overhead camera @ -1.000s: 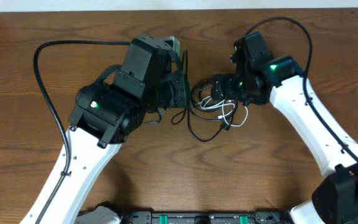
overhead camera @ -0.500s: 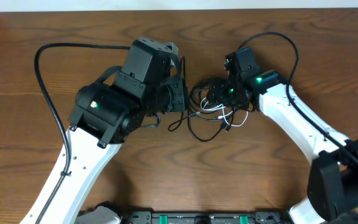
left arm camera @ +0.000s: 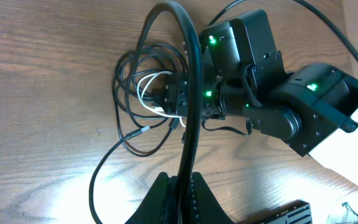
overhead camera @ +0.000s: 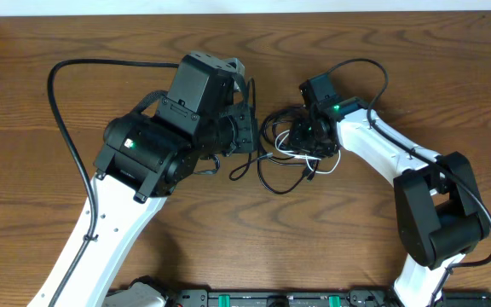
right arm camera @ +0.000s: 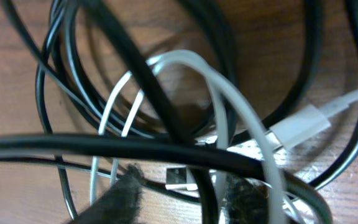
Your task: Untangle cables
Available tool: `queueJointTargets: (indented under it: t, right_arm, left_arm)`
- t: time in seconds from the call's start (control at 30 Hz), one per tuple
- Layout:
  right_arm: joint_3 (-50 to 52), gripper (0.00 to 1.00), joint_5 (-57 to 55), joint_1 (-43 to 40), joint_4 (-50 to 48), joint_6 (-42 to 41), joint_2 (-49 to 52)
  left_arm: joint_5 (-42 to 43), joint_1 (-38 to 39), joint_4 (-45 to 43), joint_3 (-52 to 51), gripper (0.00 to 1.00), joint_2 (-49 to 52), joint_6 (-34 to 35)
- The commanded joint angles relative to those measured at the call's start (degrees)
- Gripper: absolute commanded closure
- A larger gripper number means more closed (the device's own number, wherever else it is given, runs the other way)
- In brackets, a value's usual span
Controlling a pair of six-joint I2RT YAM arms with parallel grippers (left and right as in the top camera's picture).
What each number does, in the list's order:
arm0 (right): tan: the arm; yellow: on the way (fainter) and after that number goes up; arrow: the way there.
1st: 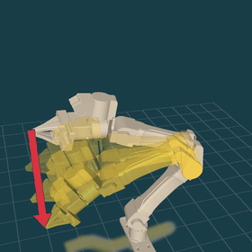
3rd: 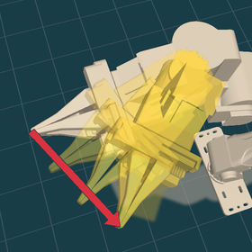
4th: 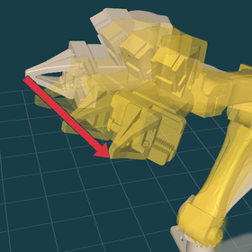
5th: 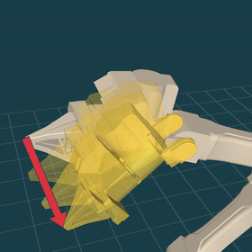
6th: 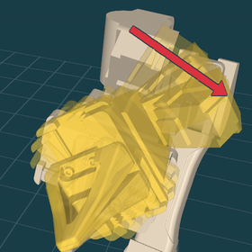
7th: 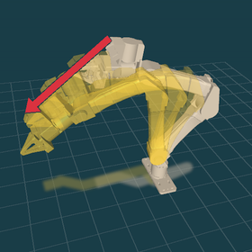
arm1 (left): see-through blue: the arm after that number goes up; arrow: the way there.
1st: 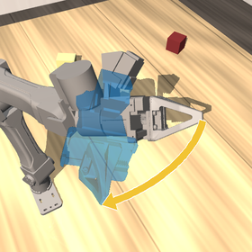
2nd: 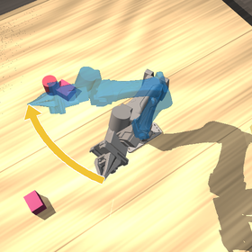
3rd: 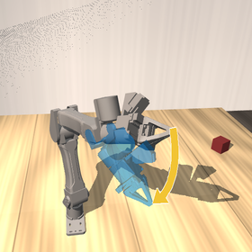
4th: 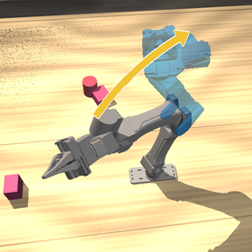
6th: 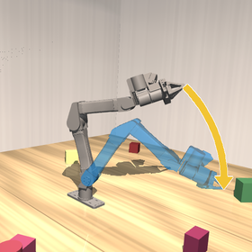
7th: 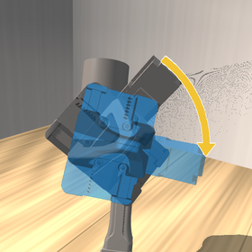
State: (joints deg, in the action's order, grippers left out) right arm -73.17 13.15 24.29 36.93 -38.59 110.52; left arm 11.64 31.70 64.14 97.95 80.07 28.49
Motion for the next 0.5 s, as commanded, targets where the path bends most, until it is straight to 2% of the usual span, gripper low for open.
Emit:
queueJointTargets:
  t: [0.0,0.1,0.33,0.47]
  right_arm:
    - [-0.87,0.77,-0.37,-0.04,0.33,0.11,-0.39]
    - [-4.02,0.87,-0.35,-0.85,4.02,1.42,-1.27]
    - [-18.08,0.87,-0.35,-3.19,20.96,10.47,-5.55]
    - [-25.03,0.98,-0.37,-3.21,28.63,14.05,-8.55]
  left_arm:
    - [-0.81,-0.17,0.11,0.15,0.93,0.22,-0.35]
    - [-0.81,-0.17,0.13,0.13,0.92,0.66,-0.35]
    - [-0.83,-0.17,0.15,0.13,0.92,2.23,-0.33]
    - [-0.81,-0.17,0.15,0.13,0.92,3.06,-0.31]
